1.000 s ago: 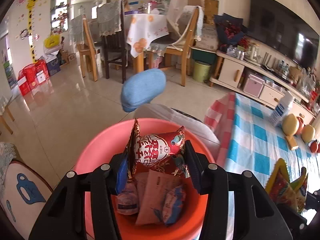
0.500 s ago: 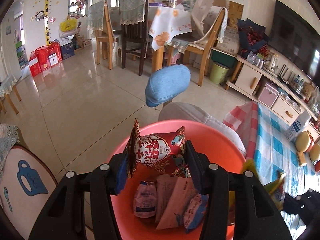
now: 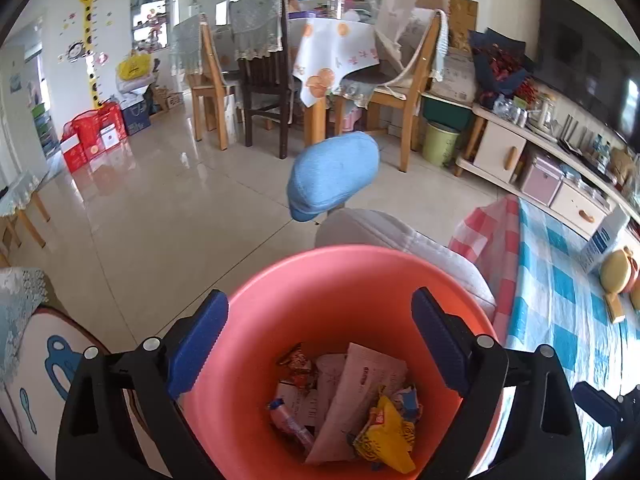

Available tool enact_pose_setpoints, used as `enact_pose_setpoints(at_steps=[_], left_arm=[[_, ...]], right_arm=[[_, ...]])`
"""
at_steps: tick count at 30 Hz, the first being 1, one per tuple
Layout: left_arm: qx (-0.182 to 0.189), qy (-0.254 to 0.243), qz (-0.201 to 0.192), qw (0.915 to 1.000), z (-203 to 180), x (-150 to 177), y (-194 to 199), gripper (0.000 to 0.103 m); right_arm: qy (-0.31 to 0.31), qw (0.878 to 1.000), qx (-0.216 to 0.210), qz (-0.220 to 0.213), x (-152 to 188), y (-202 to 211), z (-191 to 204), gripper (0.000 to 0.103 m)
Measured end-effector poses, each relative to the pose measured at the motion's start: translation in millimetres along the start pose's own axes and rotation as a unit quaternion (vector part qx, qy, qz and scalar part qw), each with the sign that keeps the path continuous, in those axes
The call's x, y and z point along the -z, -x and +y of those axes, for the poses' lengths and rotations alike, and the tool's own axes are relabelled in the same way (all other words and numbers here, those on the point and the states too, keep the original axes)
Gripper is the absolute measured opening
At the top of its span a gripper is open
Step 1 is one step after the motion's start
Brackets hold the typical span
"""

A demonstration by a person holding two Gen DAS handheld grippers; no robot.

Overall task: Collect trash
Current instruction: 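Move both open tools from the bucket back over the table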

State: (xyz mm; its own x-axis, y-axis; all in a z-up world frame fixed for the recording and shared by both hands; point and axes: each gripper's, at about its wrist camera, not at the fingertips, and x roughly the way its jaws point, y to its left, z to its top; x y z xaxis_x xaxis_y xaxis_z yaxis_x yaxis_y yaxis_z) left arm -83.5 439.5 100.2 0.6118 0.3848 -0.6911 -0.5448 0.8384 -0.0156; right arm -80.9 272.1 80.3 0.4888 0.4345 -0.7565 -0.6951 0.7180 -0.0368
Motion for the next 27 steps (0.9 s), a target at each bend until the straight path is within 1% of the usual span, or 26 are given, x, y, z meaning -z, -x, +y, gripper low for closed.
enact_pose_setpoints(at_steps=[4,9,11,18,27], left_arm=[[0.0,-0.022,-0.005,0.9997,-16.4,0.2,3.0,0.094],[0.004,-0.044,-0.002,0.999,-38.6,2.7,3.8,0.094],[0.005,-0.056,-0.002,0.9984,-47.7,3.8,4.3,0.094],[0.004,-0.11,-0.007,0.9939,-86.0,11.2,9.3,0.094],[0.016,-0.145,-0.012,0.9893,-119.5,17.1,16.0,0.094]], right_arm=[[-0.01,1.0,0.008,0.011,17.0,7.4,-12.5,0.081],[-0.033,0.999,0.001,0.025,34.3,14.4,-27.7,0.081],[-0.039,0.999,0.005,0.03,41.3,18.1,-34.1,0.082],[-0.059,0.997,0.019,0.035,59.0,31.2,-55.5,0.084],[-0.084,0.995,0.028,0.039,77.5,45.4,-79.5,0.086]])
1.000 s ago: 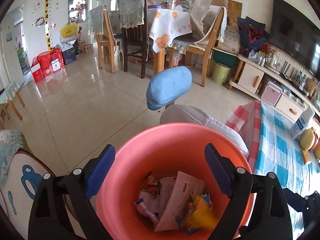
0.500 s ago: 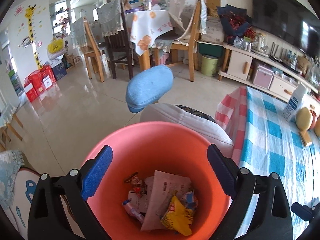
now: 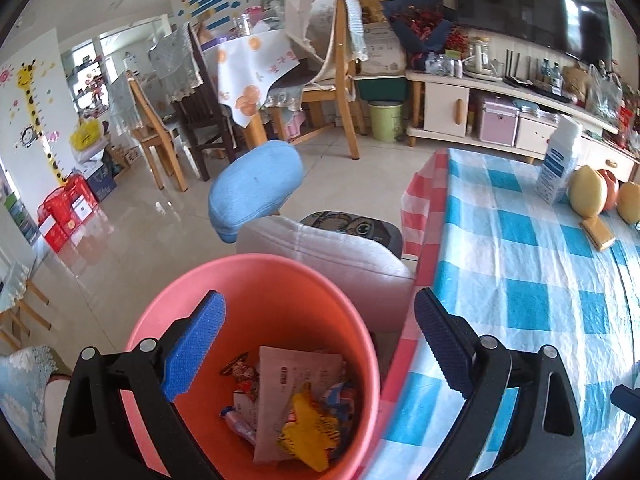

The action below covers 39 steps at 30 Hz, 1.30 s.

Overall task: Collect trash
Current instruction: 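Move both open tools from the bucket back over the table, then grasp the white MAGICDAY milk bag with the right tool while the left tool grasps the yellow sponge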

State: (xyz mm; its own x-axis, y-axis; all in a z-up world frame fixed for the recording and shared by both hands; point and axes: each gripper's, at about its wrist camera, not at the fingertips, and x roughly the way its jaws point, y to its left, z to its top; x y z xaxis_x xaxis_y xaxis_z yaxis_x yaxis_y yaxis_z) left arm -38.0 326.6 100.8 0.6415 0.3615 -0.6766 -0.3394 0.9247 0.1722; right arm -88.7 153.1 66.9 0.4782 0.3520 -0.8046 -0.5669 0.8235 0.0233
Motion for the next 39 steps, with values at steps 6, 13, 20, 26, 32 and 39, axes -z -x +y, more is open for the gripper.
enact_pose_setpoints(at_steps=[6,13,20,26,32,39], left_arm=[[0.006,-0.021,-0.005,0.9997,-22.5,-0.5,4.6,0.094],[0.013,-0.048,-0.011,0.9987,-48.5,0.7,9.4,0.094],[0.018,-0.079,-0.015,0.9966,-75.6,3.2,12.4,0.094],[0.031,-0.099,-0.017,0.9945,-96.7,6.1,15.4,0.094],[0.055,-0.117,-0.015,0.9915,-118.0,11.3,19.6,0.094],[0.071,-0.137,-0.014,0.988,-139.2,17.3,23.5,0.094]], right_arm=[[-0.018,1.0,0.001,0.003,11.5,6.1,-17.4,0.087],[-0.034,0.999,0.002,0.001,22.0,16.6,-36.1,0.087],[-0.058,0.998,0.0,-0.002,34.8,28.9,-55.1,0.088],[-0.086,0.996,-0.003,-0.004,49.6,39.6,-72.4,0.088],[-0.158,0.987,0.003,-0.02,77.7,62.9,-107.8,0.088],[-0.298,0.954,0.023,0.003,128.1,71.1,-166.2,0.087]])
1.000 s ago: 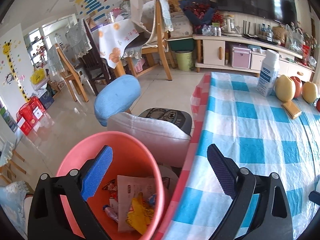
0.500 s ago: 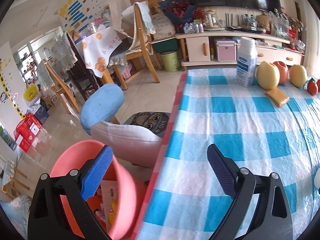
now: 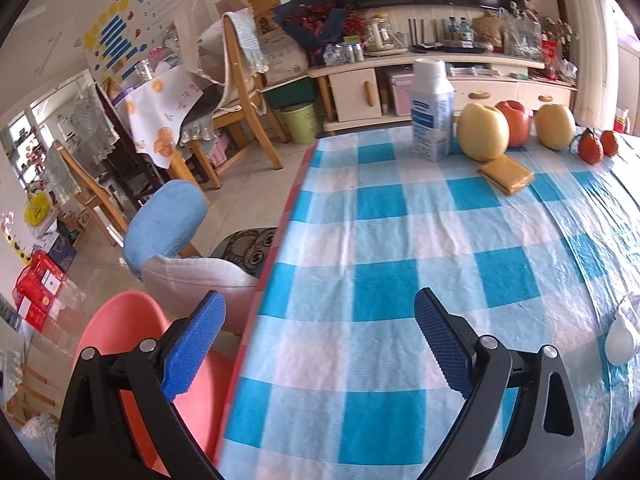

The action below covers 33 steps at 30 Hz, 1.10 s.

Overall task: Collect trash
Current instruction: 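Grasp the white MAGICDAY milk bag with the right tool while the left tool grasps the yellow sponge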

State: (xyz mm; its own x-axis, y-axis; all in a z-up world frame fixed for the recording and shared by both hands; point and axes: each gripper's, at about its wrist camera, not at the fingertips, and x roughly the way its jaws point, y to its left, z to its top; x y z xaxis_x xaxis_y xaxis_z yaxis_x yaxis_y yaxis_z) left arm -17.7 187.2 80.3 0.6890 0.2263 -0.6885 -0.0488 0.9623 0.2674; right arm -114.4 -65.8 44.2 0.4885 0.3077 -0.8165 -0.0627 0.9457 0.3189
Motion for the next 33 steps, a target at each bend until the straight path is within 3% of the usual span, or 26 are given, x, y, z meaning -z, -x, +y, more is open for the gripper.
enact_pose_setpoints(at_steps=[7,13,19,22,30,32,33], left_arm=[[0.005,-0.029,0.002,0.9996,-18.6,2.1,0.4,0.094],[0.016,-0.036,-0.001,0.9992,-25.5,3.0,2.6,0.094],[0.026,-0.04,0.0,0.9989,-30.6,2.9,2.1,0.094],[0.033,-0.039,0.003,0.9987,-33.4,2.7,1.0,0.094],[0.063,-0.027,0.014,0.9976,-39.8,3.5,-5.0,0.094],[0.074,-0.019,0.016,0.9969,-40.7,3.1,-6.3,0.094],[0.08,-0.015,0.017,0.9966,-41.4,2.7,-6.4,0.094]], right_arm=[[-0.026,0.999,-0.021,0.006,-4.5,-13.3,-13.3,0.082],[-0.013,1.0,0.001,-0.005,-21.4,-26.5,-11.9,0.082],[0.001,1.0,-0.005,-0.01,-42.9,-41.6,-14.8,0.082],[0.023,1.0,-0.015,0.001,-55.6,-52.7,-11.4,0.082],[0.136,0.989,0.044,0.023,-66.9,-74.8,9.9,0.081],[0.162,0.985,0.062,0.021,-63.8,-76.2,15.1,0.072],[0.174,0.982,0.071,0.018,-62.1,-75.9,17.3,0.062]])
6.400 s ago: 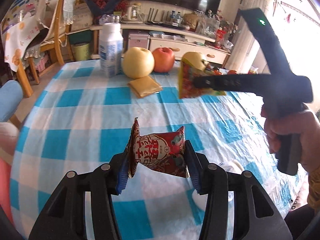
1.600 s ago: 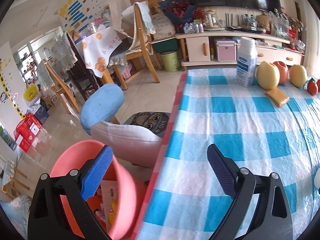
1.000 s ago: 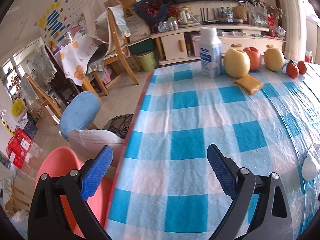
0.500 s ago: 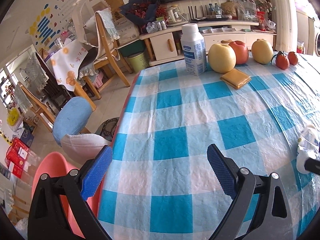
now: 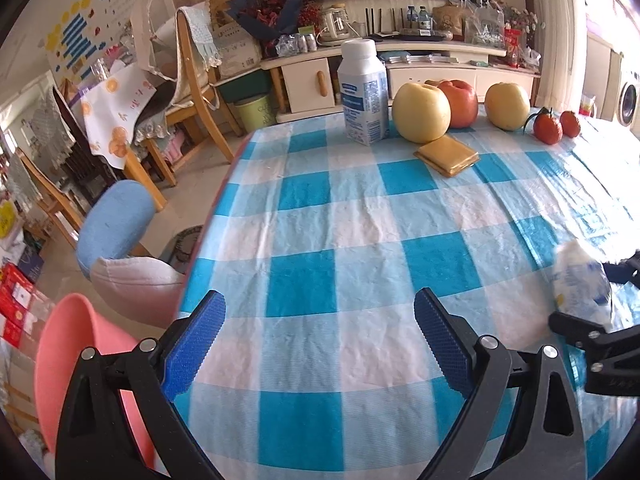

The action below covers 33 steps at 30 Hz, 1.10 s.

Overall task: Collect trash
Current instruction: 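Grasp the white MAGICDAY milk bag with the right tool while the left tool grasps the yellow sponge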

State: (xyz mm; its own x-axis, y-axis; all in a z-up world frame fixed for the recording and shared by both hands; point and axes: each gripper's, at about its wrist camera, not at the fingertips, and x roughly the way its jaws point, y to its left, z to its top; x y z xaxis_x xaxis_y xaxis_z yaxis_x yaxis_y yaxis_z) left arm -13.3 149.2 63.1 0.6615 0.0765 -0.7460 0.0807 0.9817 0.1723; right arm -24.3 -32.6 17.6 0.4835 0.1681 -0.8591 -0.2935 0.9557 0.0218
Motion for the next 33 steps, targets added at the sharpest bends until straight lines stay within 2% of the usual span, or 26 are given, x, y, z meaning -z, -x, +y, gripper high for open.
enact_pose_setpoints(at_steps=[1,4,11,16,21,25,29,33], left_arm=[[0.007,0.005,0.0,1.0,0.3,-0.5,-0.4,0.094],[0.03,0.022,-0.002,0.9993,-1.8,-1.6,-2.3,0.094],[0.08,0.043,-0.008,0.9959,-16.2,-4.2,-6.9,0.094],[0.114,0.059,0.0,0.9918,-32.5,-12.8,-17.4,0.094],[0.149,0.101,0.014,0.9835,-52.8,-35.2,-38.2,0.094],[0.135,0.102,0.027,0.9852,-80.1,-65.0,-66.7,0.094],[0.132,0.127,0.051,0.9817,-100.0,-90.4,-98.8,0.094],[0.104,0.141,0.067,0.9823,-116.8,-113.3,-125.3,0.094]], right_arm=[[0.004,1.0,-0.003,-0.002,-0.1,0.1,0.4,0.053],[0.003,1.0,-0.01,-0.002,1.3,2.0,-0.5,0.047],[0.005,0.999,-0.035,0.0,6.8,13.9,3.1,0.045],[-0.021,0.998,-0.06,-0.014,3.9,34.3,-8.6,0.045],[-0.053,0.995,-0.079,-0.027,2.3,56.0,-27.5,0.045],[-0.078,0.992,-0.086,-0.046,3.4,75.5,-47.2,0.045],[-0.107,0.989,-0.082,-0.068,4.5,94.3,-71.1,0.045],[-0.113,0.987,-0.087,-0.073,7.6,99.3,-77.5,0.045]])
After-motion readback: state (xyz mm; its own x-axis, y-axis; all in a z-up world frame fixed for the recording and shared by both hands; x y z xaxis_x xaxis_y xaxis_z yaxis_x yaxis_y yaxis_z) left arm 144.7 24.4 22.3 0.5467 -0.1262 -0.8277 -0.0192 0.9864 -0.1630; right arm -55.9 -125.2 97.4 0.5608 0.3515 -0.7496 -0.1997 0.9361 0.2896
